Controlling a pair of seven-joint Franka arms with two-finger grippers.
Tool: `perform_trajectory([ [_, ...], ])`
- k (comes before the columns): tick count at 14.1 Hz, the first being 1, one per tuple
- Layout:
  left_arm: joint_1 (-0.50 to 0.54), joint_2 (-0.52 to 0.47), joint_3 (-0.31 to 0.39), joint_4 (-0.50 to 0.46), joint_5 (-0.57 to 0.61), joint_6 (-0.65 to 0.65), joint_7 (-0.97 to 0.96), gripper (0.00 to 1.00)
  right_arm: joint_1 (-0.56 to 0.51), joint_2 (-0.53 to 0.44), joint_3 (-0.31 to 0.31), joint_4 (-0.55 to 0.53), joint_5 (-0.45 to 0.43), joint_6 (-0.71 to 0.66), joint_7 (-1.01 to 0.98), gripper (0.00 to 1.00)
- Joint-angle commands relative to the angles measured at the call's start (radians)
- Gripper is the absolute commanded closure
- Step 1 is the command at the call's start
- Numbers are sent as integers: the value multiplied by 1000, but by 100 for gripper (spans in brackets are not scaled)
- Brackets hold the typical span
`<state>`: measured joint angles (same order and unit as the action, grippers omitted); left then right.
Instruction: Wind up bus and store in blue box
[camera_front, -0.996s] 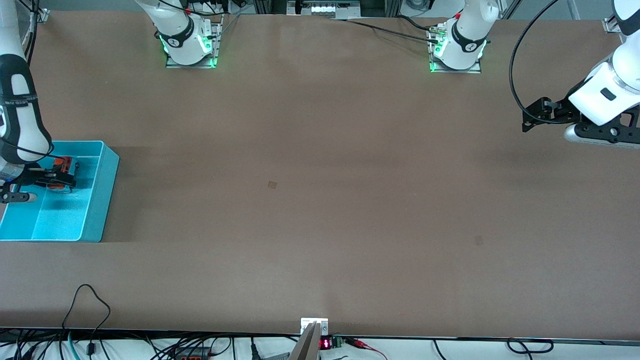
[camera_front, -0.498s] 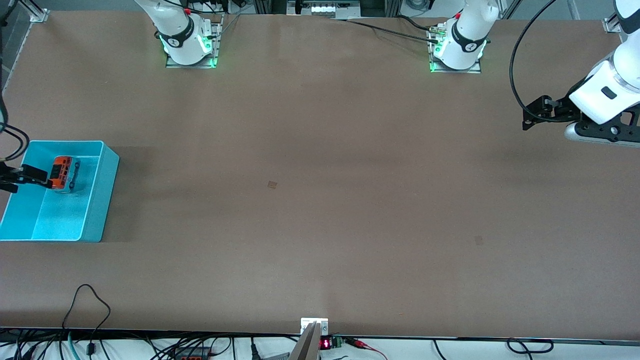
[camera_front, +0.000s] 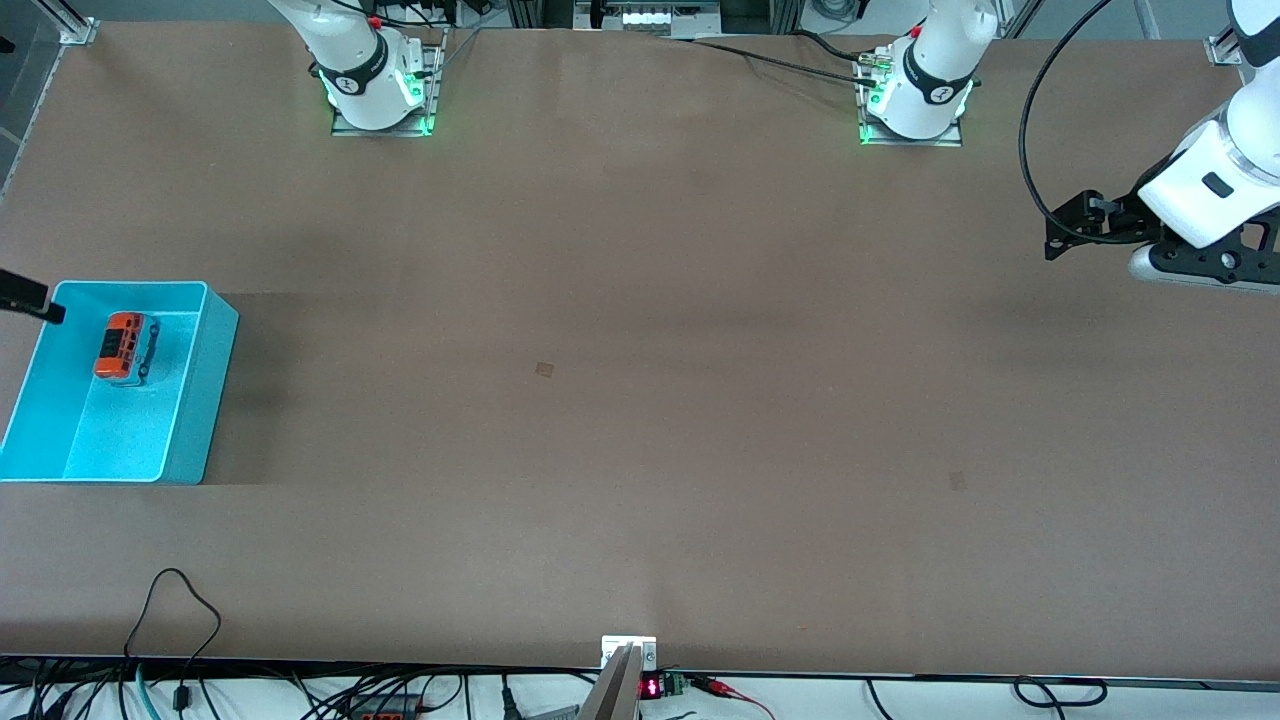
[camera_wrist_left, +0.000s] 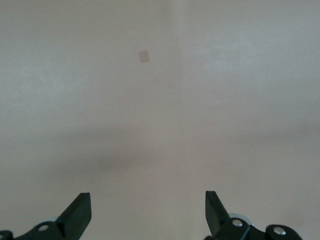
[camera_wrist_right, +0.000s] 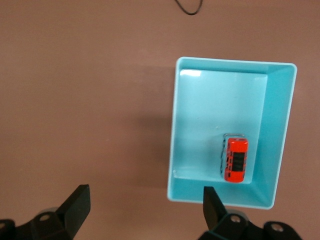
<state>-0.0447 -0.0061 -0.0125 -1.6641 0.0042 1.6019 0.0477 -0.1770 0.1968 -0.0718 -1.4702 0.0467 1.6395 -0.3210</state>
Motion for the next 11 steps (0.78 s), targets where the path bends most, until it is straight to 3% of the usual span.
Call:
perform_trajectory([
  [1,-3,-5,0,18,-10,-22,3,0,74,-62,-3,31,-39,-120,25,0],
  [5,-3,-3,0,18,-10,-22,3,0,146,-118,-16,31,-70,-193,34,0],
  [11,-3,-3,0,18,-10,-22,3,0,148,-132,-17,-1,-68,-184,111,0],
])
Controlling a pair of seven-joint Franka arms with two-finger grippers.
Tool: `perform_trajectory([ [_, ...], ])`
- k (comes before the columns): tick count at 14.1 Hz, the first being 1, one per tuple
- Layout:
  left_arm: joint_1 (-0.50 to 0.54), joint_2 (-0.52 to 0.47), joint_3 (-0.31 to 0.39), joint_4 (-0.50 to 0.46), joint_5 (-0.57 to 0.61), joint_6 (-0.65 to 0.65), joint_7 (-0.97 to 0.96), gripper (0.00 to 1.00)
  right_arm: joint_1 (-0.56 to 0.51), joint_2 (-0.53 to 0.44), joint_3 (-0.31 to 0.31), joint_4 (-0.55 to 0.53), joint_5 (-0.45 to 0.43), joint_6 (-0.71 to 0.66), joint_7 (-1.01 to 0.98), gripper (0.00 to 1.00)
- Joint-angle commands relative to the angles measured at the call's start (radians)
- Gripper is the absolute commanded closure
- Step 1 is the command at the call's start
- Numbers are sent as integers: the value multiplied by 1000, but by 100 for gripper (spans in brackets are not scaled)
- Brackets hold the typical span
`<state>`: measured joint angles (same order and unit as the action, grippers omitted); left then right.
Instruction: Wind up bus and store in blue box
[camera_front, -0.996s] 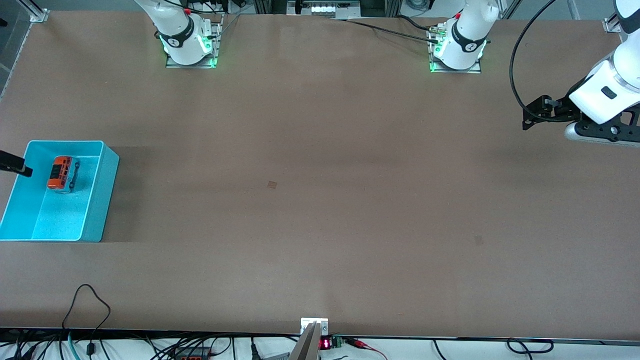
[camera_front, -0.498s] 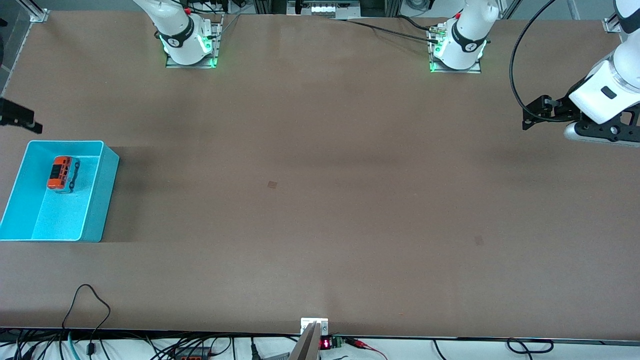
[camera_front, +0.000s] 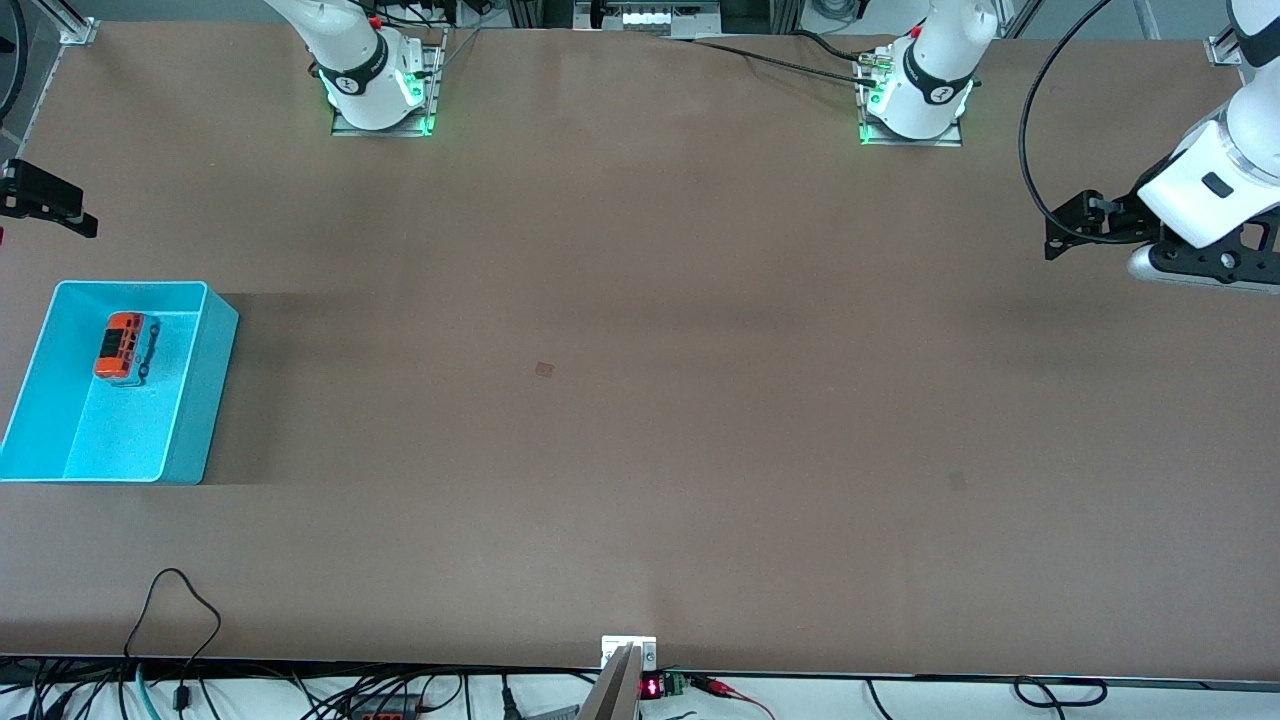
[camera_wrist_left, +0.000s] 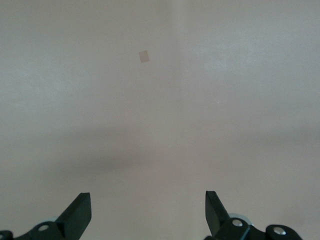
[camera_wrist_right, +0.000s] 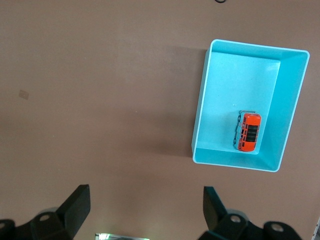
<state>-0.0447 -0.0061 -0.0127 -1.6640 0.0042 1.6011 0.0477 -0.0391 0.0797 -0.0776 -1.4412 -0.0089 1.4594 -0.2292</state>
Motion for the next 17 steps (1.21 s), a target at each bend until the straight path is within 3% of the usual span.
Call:
perform_trajectory([
  [1,-3,-3,0,18,-10,-21,3,0,10,-15,-11,-50,-17,7,21,0],
  [17,-3,-3,0,18,-12,-21,3,0,10,-14,-11,-59,-17,21,137,0],
])
